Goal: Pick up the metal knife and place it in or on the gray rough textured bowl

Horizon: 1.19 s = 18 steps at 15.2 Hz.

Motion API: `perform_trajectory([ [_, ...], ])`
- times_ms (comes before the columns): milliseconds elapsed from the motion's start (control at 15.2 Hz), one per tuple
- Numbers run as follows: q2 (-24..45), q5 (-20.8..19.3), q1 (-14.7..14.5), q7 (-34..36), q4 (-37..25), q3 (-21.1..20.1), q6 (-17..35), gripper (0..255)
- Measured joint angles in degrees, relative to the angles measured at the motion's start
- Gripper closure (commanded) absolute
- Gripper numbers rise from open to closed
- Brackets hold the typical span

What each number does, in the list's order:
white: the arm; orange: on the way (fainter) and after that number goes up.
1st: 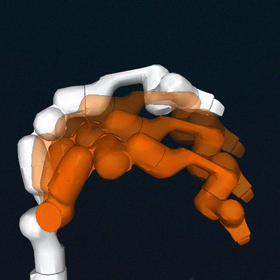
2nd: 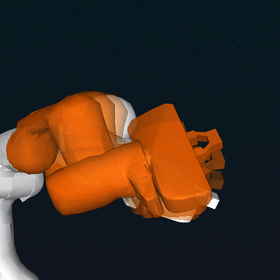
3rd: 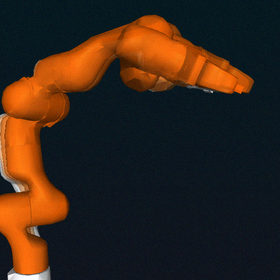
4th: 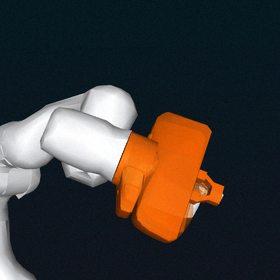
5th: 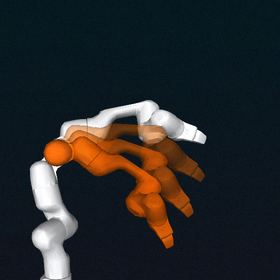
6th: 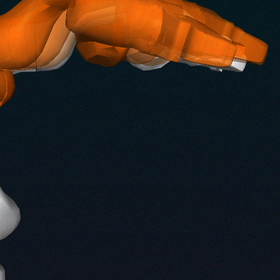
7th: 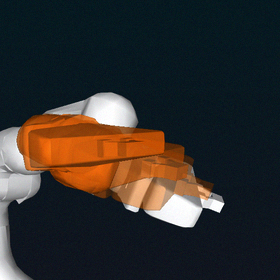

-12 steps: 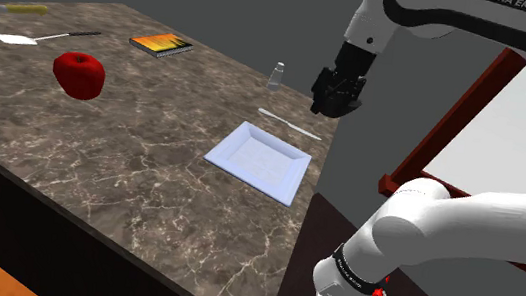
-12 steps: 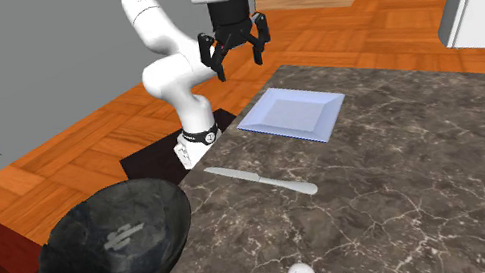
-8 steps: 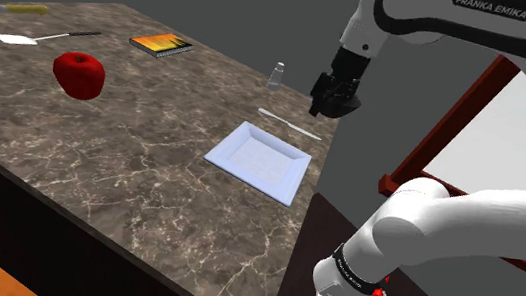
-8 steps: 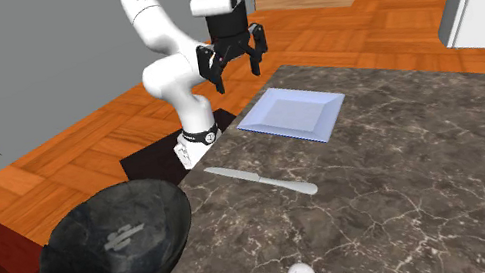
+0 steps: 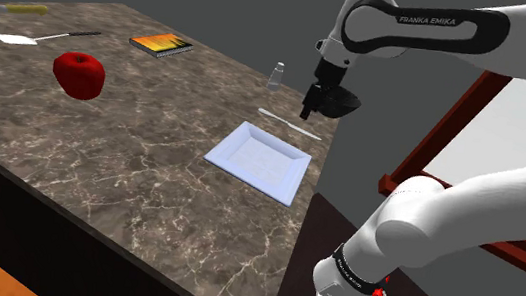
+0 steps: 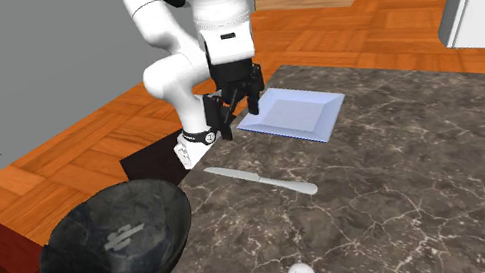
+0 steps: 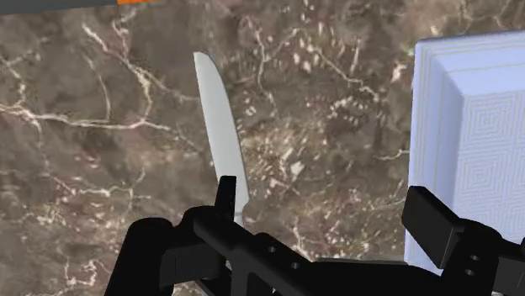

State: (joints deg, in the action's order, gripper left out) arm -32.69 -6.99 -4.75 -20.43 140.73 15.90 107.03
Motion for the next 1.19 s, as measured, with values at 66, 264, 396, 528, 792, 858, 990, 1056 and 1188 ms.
perform_trajectory([
  [66,1.8,-0.6,-0.4,-2.9,-0.1,1.2,2.0,0],
  [264,7.7,-1.2,-2.4,-11.3,-2.2,4.3,7.0,0],
  [396,10.1,-1.2,-3.0,-14.2,-2.8,5.3,9.1,0],
  [528,10.9,-1.2,-3.1,-15.0,-2.2,5.7,10.7,0],
  [792,12.3,-1.1,-3.2,-15.3,0.3,6.2,14.5,0],
  [858,12.6,-1.1,-3.2,-15.4,0.5,6.3,15.0,0],
  [990,12.7,-1.1,-3.2,-15.5,0.7,6.4,15.4,0],
  [1056,12.7,-1.1,-3.2,-15.5,0.7,6.4,15.4,0],
  [1188,12.7,-1.1,-3.2,-15.5,0.8,6.4,15.5,0],
])
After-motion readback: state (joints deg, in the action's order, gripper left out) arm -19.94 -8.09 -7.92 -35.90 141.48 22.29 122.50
